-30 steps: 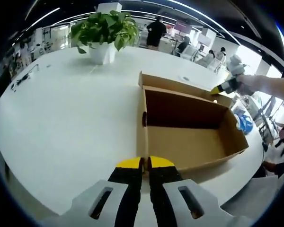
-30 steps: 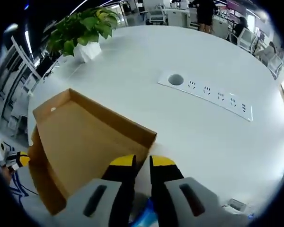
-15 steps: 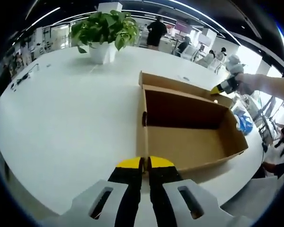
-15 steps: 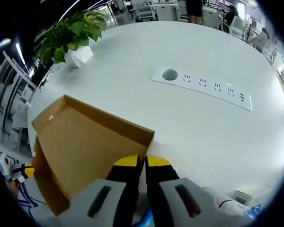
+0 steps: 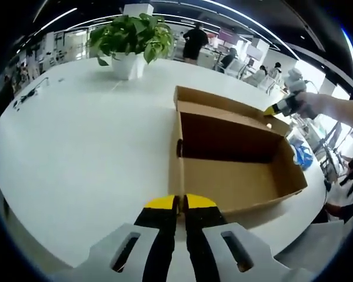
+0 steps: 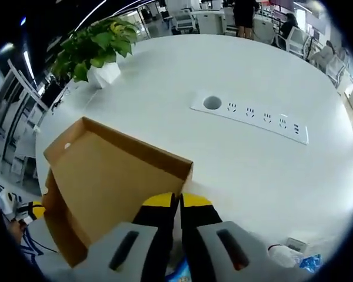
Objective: Operate the shoe box by opening the lid, removing the specified soft item, and placing it in the target area until the item is outside and the box remains undamaged.
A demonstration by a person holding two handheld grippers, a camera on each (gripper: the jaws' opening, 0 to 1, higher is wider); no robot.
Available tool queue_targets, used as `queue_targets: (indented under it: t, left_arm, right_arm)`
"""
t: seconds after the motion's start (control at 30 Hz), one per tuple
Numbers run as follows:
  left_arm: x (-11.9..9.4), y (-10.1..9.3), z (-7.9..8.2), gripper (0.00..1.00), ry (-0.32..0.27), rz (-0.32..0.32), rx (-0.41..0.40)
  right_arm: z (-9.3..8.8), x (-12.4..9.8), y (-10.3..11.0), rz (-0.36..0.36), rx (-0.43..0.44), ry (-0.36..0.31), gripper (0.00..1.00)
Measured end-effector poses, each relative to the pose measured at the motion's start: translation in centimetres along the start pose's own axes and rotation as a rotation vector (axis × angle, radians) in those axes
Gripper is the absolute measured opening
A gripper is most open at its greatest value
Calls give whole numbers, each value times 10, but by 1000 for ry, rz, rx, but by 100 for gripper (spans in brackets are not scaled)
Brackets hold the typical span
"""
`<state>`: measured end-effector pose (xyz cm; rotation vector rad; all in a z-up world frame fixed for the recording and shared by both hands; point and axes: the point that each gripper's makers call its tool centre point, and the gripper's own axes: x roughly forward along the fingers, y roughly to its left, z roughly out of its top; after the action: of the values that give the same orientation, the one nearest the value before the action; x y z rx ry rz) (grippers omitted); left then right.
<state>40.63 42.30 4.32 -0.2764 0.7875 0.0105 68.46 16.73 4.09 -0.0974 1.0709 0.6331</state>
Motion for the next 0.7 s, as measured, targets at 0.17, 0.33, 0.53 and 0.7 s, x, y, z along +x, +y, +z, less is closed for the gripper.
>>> queue_targets:
  t: [0.17,0.33,0.53,0.7]
  left_arm:
    - [0,0,0,1,2,1,0]
    - [0,0,0,1,2,0,-1]
    - [0,0,0,1,3,-1,-1]
    - [0,1,0,1,4,-1,3]
  right_arm:
    - [3,-8,2,3,-1,-20,1]
    - [9,-17,5,8,-11,-43,1]
    - [15,-31,10,22,-4,-77,0]
    - [19,-41,14,24,-3,-105,0]
